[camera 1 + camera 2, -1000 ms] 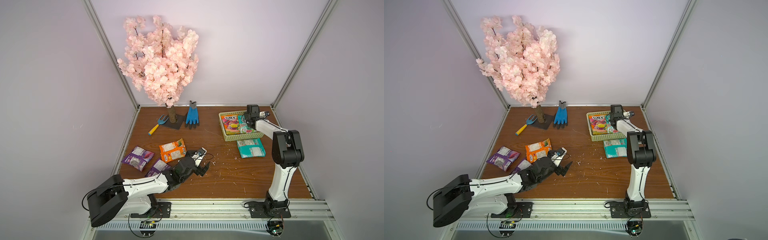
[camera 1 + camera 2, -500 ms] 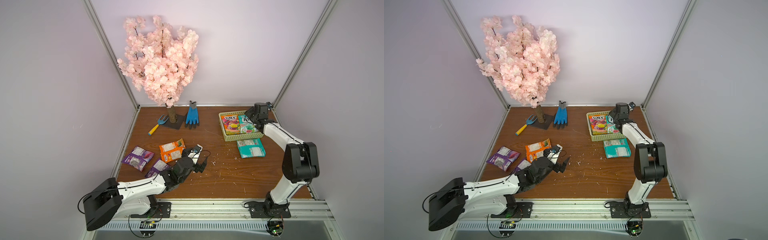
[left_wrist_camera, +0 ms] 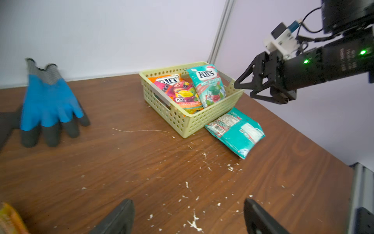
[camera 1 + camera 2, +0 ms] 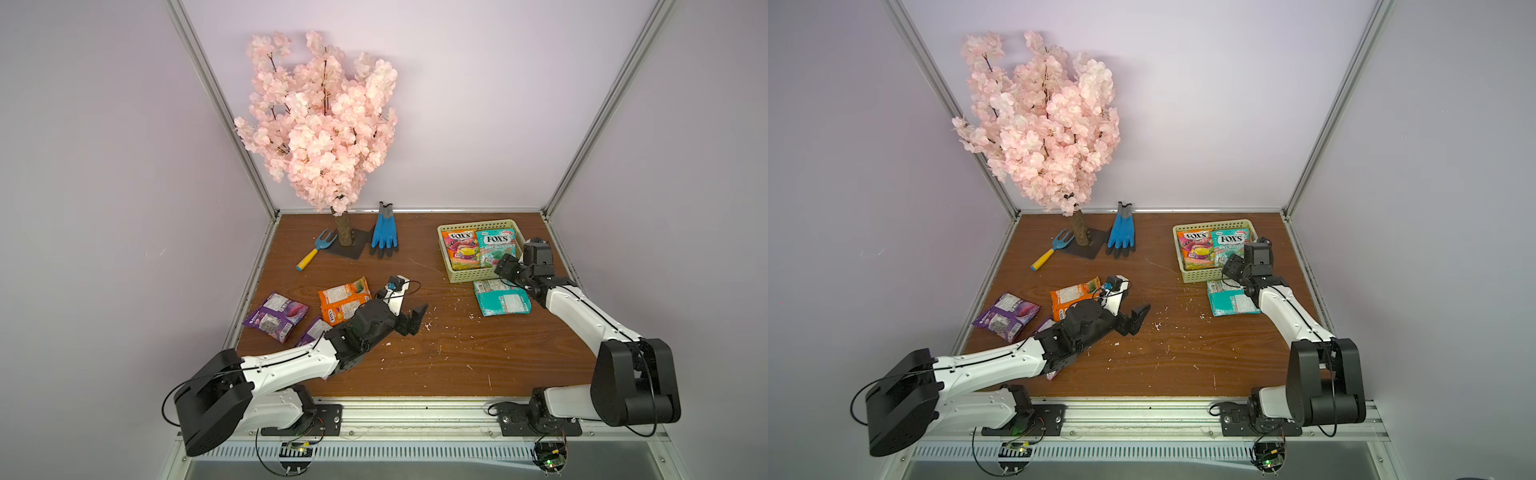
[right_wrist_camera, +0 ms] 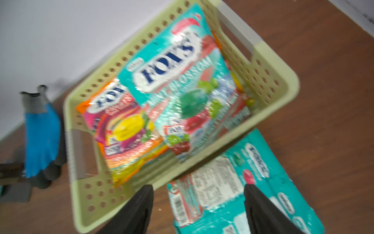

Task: Put the candies in the basket
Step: Place the candy in the basket, then pick up the candy at the center of the board.

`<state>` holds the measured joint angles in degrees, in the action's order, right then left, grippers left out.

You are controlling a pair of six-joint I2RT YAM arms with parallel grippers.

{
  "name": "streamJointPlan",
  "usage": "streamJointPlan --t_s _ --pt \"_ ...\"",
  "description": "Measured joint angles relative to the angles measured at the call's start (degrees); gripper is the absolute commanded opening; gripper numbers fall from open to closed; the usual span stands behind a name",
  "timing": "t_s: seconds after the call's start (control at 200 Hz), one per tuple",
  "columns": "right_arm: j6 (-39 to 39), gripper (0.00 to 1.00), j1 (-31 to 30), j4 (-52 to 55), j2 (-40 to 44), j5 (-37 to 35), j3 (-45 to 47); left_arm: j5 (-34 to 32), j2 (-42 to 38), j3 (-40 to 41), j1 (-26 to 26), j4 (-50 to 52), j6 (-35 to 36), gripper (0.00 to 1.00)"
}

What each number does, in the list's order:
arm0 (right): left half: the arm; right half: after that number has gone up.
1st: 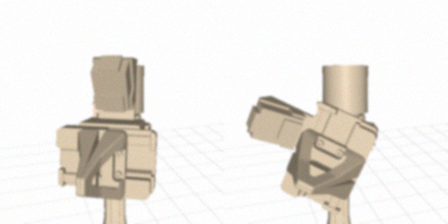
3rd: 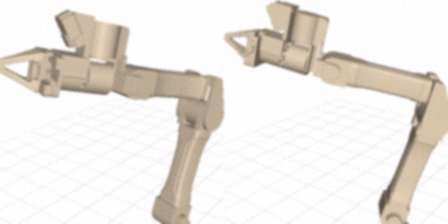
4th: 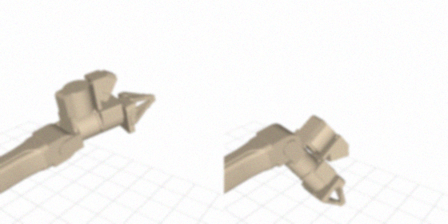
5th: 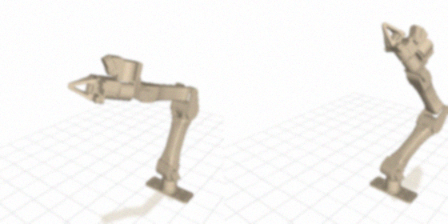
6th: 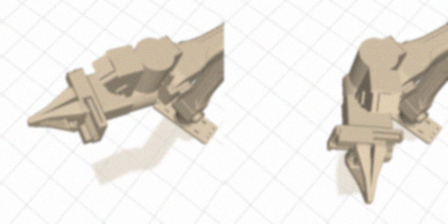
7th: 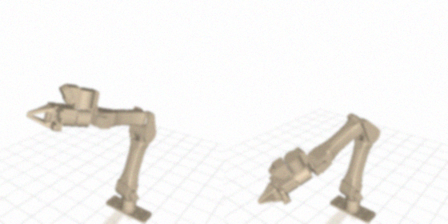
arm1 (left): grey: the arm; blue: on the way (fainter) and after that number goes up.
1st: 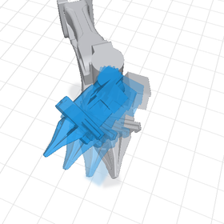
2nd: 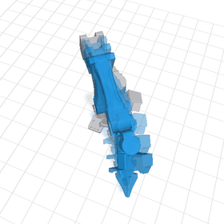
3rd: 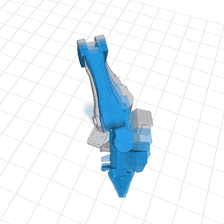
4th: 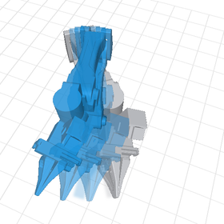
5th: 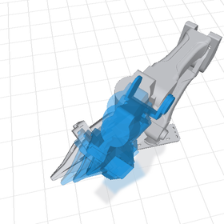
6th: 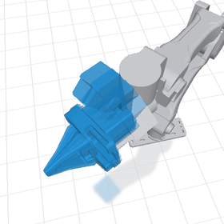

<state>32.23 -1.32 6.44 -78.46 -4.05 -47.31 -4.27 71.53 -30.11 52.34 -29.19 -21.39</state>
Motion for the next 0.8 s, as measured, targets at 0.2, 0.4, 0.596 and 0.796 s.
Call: streamJointPlan --t_s 0.2,0.4,0.596,0.796 --pt "0.0 0.42 12.5 -0.3 0.8 2.0 4.5 6.8 8.4 -3.1 0.8 -2.1 -2.3 0.77" --pt "-4.5 0.21 21.1 -1.9 -7.1 14.9 2.9 10.1 12.1 -5.8 1.7 -3.5 -2.5 0.79" --pt "-12.2 0.24 22.3 1.2 -13.5 21.4 -0.3 10.6 12.2 -5.7 1.9 -4.0 -2.5 0.84" --pt "-16.7 0.25 22.1 1.6 -12.8 24.2 -0.2 10.2 11.9 -5.4 1.9 -4.0 -2.4 0.84"
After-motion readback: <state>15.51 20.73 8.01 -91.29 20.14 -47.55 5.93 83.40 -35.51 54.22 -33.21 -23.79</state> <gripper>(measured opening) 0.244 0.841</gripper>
